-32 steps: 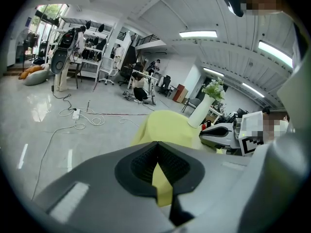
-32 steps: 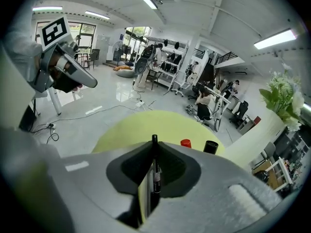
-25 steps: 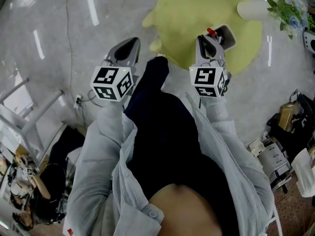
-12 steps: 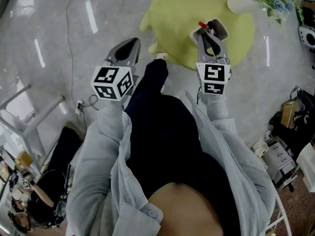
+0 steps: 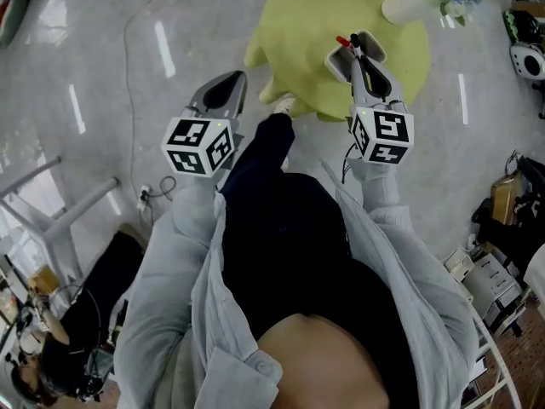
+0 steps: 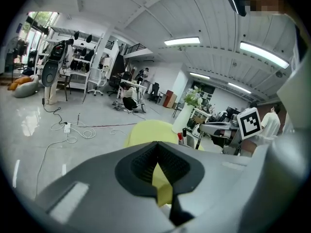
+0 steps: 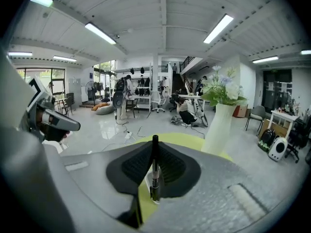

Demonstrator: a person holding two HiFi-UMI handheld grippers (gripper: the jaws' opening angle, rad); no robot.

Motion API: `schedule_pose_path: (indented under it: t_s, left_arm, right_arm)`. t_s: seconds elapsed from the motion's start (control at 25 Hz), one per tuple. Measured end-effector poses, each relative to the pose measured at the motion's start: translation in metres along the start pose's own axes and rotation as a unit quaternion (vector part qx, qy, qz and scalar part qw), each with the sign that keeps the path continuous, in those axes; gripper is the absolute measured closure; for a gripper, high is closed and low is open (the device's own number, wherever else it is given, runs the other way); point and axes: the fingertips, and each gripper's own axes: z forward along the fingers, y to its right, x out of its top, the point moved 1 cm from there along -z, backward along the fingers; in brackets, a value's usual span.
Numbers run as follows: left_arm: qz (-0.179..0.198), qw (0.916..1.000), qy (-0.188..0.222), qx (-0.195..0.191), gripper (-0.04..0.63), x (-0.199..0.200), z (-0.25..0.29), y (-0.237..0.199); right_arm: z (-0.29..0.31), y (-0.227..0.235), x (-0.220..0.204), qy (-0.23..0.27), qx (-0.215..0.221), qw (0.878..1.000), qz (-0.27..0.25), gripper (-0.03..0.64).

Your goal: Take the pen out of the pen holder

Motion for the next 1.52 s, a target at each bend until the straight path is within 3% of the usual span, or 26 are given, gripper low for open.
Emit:
schedule_pose_path:
  t_s: [0.32, 0.72, 0.96, 1.52]
  left_arm:
    - [0.014, 0.9996, 0.020, -0.013, 0.578, 0.014, -0.036, 0.023]
    - [0.041, 0.9971, 0.050, -0.041, 0.577, 0.024, -0.065, 0.057]
    - [0.056, 0.9943, 0.070, -0.058, 0.577, 0.029, -0.088, 0.075]
    - [0.073, 0.9922, 0.086, -0.054, 0.577, 0.014, -0.116, 0.095]
  right_arm:
    - [-0.055, -0.008, 0.041, 0.073, -0.005, 0.994, 0.077, 0.583]
    - [-0.130, -0.015, 0.061, 0.132, -0.025, 0.984, 0.114, 0.583]
    - [-0.172, -0.021, 0.051, 0.140, -0.034, 0.979, 0.145, 0.583]
    - [-0.207, -0.043, 0.010, 0.115, -0.023, 0.984, 0.134, 0.583]
